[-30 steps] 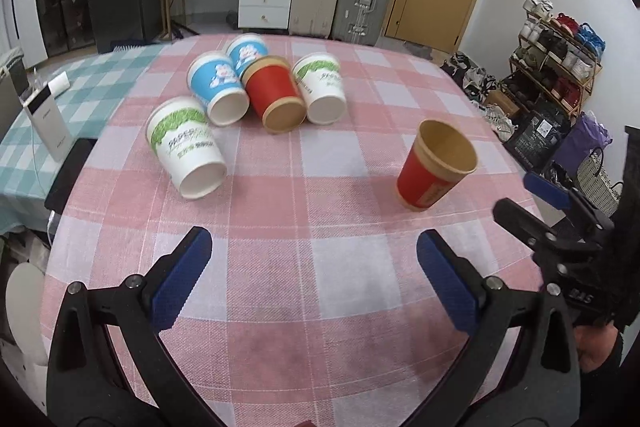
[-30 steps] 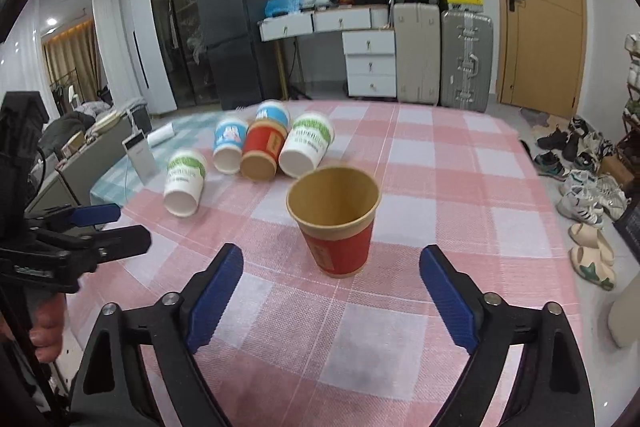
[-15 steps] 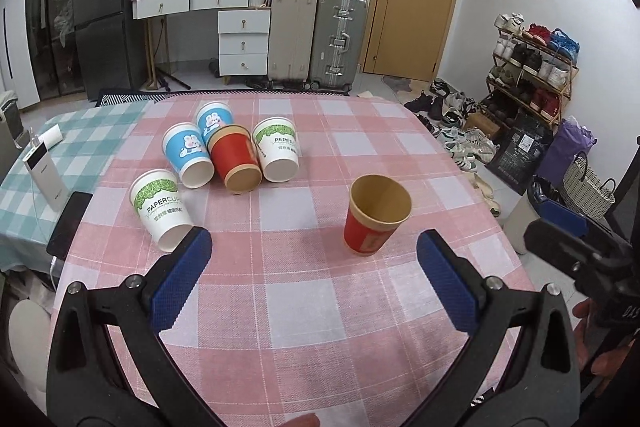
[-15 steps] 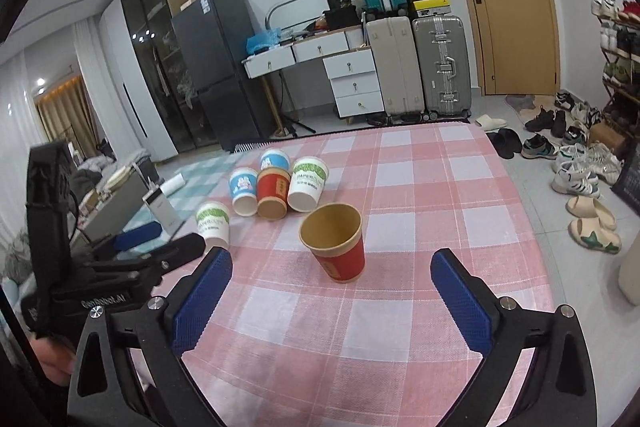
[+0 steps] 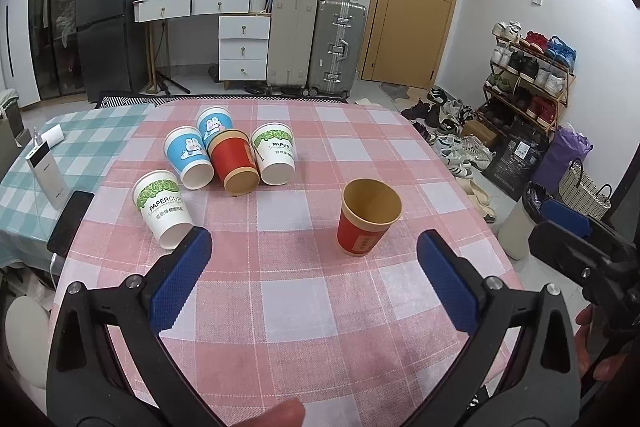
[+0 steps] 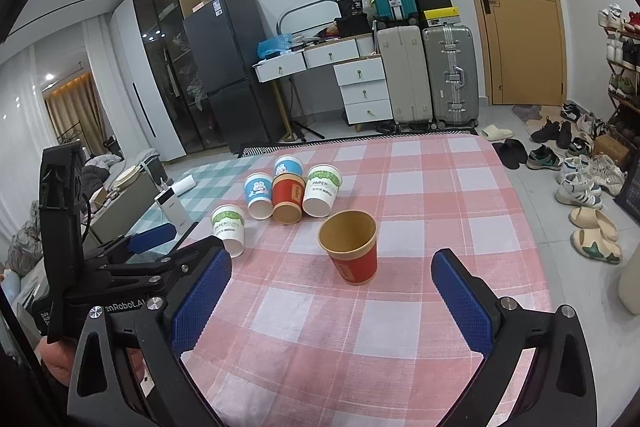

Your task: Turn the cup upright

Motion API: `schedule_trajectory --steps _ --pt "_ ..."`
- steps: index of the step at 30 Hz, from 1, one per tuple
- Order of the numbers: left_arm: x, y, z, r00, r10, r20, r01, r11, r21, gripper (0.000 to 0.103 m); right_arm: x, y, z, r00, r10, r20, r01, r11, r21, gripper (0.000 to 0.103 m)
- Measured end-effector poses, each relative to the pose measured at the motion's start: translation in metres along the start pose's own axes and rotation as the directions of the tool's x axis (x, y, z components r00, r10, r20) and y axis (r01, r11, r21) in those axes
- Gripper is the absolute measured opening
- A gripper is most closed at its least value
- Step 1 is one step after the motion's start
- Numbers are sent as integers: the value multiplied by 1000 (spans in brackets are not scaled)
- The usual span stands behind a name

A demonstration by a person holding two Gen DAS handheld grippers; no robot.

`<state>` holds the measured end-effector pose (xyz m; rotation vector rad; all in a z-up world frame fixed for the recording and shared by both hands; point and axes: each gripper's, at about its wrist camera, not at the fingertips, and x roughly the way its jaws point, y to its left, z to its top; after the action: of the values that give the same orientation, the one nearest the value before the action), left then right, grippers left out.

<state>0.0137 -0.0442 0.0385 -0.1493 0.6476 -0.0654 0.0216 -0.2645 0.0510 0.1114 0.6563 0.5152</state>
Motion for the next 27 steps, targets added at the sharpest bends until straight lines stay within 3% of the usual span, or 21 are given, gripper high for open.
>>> schedule_trajectory --steps 27 --pt "-8 -3 2 1000 -1 18 1 1000 6 103 0 0 0 1000 -4 -7 4 1000 -8 102"
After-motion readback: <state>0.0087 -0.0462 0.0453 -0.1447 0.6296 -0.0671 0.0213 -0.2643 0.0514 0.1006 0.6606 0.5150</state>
